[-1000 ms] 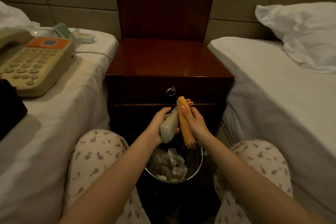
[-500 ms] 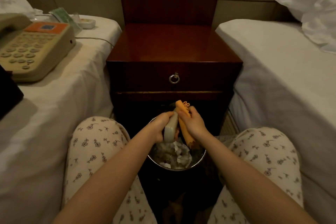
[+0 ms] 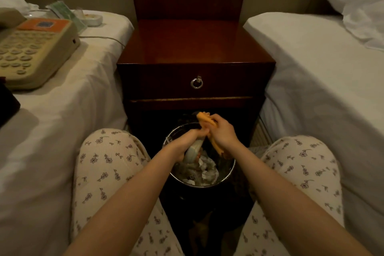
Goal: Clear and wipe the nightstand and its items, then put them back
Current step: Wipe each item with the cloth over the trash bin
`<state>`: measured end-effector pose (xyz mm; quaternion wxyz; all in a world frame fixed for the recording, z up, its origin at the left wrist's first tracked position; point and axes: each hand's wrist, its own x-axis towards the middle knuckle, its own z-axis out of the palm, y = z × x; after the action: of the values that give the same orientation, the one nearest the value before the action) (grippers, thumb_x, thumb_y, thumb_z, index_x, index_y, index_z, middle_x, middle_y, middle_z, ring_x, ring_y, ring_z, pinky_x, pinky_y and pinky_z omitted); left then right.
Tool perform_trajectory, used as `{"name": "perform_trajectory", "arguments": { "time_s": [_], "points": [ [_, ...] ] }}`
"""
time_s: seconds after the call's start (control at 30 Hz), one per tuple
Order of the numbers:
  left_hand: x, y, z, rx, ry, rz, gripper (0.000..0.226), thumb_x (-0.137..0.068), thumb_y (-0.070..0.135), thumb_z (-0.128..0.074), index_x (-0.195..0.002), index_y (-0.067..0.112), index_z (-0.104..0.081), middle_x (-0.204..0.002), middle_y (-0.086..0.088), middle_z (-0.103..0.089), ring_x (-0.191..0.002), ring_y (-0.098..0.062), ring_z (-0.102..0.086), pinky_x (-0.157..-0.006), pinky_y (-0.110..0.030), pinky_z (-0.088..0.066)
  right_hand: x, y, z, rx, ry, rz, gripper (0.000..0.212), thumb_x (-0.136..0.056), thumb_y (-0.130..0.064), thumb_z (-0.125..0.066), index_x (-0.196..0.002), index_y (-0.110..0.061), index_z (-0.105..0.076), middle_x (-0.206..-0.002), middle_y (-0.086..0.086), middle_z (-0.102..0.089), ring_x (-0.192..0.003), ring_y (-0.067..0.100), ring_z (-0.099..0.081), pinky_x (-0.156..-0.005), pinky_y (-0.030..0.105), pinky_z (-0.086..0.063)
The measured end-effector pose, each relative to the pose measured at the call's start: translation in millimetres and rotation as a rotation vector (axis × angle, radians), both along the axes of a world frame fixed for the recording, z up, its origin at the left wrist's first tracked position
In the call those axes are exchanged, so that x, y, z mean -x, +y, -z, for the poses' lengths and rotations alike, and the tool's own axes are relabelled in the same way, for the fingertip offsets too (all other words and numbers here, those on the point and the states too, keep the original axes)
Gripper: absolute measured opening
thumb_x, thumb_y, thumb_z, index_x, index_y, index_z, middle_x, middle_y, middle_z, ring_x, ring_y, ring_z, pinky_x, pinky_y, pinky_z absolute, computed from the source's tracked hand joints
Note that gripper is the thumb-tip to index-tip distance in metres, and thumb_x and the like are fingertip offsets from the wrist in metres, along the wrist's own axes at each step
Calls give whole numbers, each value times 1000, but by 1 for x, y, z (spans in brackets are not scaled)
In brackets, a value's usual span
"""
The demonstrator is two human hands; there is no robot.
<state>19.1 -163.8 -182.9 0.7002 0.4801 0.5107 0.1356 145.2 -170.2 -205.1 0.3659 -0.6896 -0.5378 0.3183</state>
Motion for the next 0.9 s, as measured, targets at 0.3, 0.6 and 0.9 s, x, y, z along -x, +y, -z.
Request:
{"name": "perform_trajectory", "arguments": {
  "time_s": [0.3,0.6,0.9],
  "points": [
    [9,4,-2,83,-14,39,41,-97,30,-42,-130,6,-37,-89,-9,-57,-63,-17,-52,-52,-28,-46,-17,5,6,138,73,181,30,-98,-30,-44,-119,-13,-56,-100,6,-57,-88,21,-53,-68,29,-39],
    [15,4,-4,173,-85,27,34,-95,32,-40,-121,9,-44,-92,-9,-57,-65,-19,-53,-52,-27,-45,-18,10,-5,253,297,193,42,-100,-25,-40,-138,-10,-43,-134,13,-50,-120,30,-49,-101,40,-40],
    [14,6,-2,155,-172,-141,40,-97,43,-37,-108,6,-51,-87,-9,-54,-64,-19,-53,-50,-28,-44,4,-4,4,150,179,143,41,-102,-27,-30,-142,-17,-28,-135,8,-46,-112,26,-52,-89,36,-40]
  ]
}}
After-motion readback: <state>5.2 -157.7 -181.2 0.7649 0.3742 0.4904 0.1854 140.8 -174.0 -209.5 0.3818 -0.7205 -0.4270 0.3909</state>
